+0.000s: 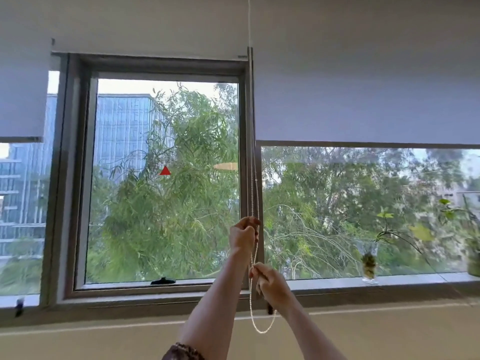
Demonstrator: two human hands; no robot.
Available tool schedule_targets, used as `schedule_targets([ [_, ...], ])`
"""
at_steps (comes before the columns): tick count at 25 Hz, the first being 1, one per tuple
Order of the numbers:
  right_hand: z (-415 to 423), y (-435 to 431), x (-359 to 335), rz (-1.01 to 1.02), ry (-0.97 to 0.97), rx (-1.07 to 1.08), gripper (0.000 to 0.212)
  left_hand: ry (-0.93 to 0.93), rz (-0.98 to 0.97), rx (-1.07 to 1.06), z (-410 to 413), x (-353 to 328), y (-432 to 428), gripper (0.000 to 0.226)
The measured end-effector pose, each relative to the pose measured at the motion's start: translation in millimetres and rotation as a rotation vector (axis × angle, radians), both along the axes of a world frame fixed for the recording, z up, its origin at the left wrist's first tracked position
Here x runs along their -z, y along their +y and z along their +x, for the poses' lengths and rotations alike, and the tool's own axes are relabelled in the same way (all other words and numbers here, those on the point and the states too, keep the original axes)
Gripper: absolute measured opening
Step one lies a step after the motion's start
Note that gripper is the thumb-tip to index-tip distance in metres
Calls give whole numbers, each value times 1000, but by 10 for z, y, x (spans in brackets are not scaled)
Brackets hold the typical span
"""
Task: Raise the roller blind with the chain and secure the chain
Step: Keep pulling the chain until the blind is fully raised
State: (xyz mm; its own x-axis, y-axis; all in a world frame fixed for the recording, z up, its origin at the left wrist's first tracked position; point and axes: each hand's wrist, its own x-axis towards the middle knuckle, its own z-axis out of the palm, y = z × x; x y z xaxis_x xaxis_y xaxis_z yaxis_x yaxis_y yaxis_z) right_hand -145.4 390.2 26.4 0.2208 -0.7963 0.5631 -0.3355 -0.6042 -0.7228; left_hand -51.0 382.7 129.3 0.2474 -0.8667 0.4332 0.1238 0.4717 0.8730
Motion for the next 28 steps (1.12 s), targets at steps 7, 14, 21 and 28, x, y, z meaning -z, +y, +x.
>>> schedule_targets([
  [7,-79,-40,-488,73,-309,-35,32,-27,44,3,-22,249,39,32],
  [14,59,-9,-1331,-7,-530,-123,23,-68,27,40,-222,661,290,42],
  [21,213,-64,-1175,-114,-527,-49,24,-252,96,180,25,563,412,29],
  [28,365,-88,-827,-85,-498,-120,22,-83,20,44,170,-87,340,33],
])
